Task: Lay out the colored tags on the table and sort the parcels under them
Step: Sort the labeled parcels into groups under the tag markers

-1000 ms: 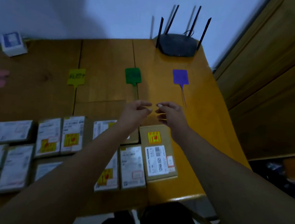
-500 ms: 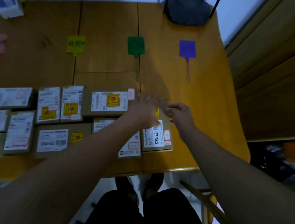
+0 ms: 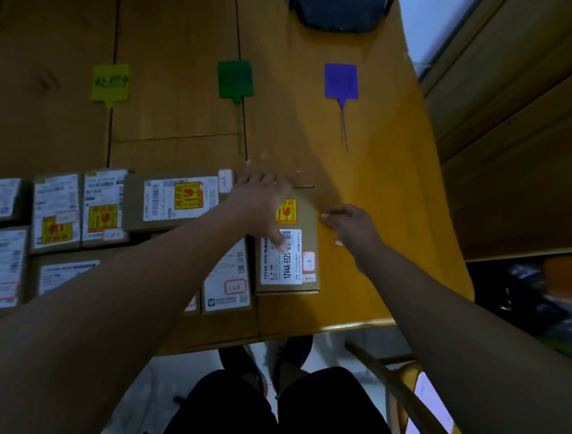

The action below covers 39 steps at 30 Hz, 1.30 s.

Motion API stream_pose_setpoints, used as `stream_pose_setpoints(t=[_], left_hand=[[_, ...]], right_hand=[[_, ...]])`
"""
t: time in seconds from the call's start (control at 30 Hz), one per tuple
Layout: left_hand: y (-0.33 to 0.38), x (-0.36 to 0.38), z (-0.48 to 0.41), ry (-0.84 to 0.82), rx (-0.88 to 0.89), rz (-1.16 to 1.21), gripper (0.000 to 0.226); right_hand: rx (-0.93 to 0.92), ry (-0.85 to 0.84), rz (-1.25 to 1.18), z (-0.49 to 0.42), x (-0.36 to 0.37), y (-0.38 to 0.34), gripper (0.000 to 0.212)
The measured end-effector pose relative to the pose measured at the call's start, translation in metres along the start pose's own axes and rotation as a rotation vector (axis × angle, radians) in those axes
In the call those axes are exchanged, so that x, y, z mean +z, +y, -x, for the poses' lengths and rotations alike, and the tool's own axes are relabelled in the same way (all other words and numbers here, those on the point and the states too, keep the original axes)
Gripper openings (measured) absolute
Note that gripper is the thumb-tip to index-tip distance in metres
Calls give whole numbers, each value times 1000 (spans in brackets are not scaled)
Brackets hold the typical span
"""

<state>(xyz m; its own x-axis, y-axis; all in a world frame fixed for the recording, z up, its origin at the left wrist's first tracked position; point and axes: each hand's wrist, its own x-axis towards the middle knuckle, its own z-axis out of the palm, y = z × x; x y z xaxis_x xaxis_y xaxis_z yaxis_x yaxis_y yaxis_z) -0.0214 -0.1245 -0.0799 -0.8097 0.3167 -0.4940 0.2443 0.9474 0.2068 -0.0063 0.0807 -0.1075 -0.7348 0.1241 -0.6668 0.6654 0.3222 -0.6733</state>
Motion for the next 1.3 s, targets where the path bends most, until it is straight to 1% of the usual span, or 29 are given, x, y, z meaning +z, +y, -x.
stream_pose_setpoints(t=[0.03, 0.07, 0.17, 0.2, 0.23, 0.3, 0.33, 0.37, 0.4, 0.43, 0.5, 0.53, 0.6, 0.63, 0.67, 0.73, 0.83, 0.87, 0.93, 0.97, 1.0, 1.1, 1.2, 1.3], left_hand=[[1, 0, 0, 44, 26, 36, 153], [2, 0, 0, 91, 48, 77, 152], [5, -4, -2, 178, 87, 216, 147], [5, -6, -1, 185, 102, 255, 146], [5, -8, 0, 200, 121, 283, 144], [6, -11, 3, 299, 136, 374, 138], [7, -11, 6, 381, 112, 468, 133], [9, -12, 9, 464, 53, 578, 127], [9, -12, 14, 522, -45, 698, 121], [10, -14, 19, 546, -166, 839, 116], [8, -22, 33, 523, -366, 1157, 109], [6, -27, 40, 506, -426, 1304, 105], [-1, -40, 54, 457, -466, 1590, 90], [-4, -48, 60, 435, -469, 1699, 80], [-7, -56, 66, 434, -472, 1758, 70], [-16, -75, 77, 507, -466, 1800, 59], [-36, -106, 95, 669, -441, 1765, 57], [-43, -116, 101, 707, -424, 1747, 51], [-58, -133, 112, 770, -383, 1683, 29], [-63, -140, 118, 788, -364, 1639, 23], [-66, -145, 123, 799, -343, 1600, 24], [-69, -154, 133, 843, -273, 1584, 43], [-69, -157, 139, 920, -244, 1622, 41], [-70, -158, 140, 921, -231, 1651, 39]], right_hand=[[-7, -41, -31, 1, -2, -2, 16], [-10, -87, -69, 1, -4, -4, 22], [-20, -166, -150, 2, -9, -8, 52], [-31, -168, -163, 3, -11, -10, 58], [-49, -161, -171, 4, -12, -13, 58], [-110, -129, -187, 5, -16, -20, 46], [-139, -99, -208, 6, -18, -26, 41], [-154, -67, -241, 8, -21, -32, 41], [-153, -45, -282, 10, -24, -39, 45], [-144, -32, -326, 14, -27, -48, 50], [-128, -22, -422, 22, -32, -66, 56], [-131, -27, -474, 27, -33, -76, 56], [-147, -69, -558, 39, -29, -95, 60], [-156, -97, -590, 46, -26, -104, 63], [-167, -124, -618, 53, -22, -113, 65], [-191, -177, -646, 63, -13, -127, 68], [-239, -251, -608, 80, -4, -148, 67], [-264, -254, -587, 84, -2, -154, 65], [-313, -222, -566, 91, -1, -168, 62], [-333, -198, -562, 94, -2, -174, 61], [-347, -181, -557, 96, -2, -180, 59], [-359, -166, -539, 103, -4, -193, 53], [-363, -155, -537, 108, -5, -201, 47], [-373, -147, -519, 111, -5, -202, 45]])
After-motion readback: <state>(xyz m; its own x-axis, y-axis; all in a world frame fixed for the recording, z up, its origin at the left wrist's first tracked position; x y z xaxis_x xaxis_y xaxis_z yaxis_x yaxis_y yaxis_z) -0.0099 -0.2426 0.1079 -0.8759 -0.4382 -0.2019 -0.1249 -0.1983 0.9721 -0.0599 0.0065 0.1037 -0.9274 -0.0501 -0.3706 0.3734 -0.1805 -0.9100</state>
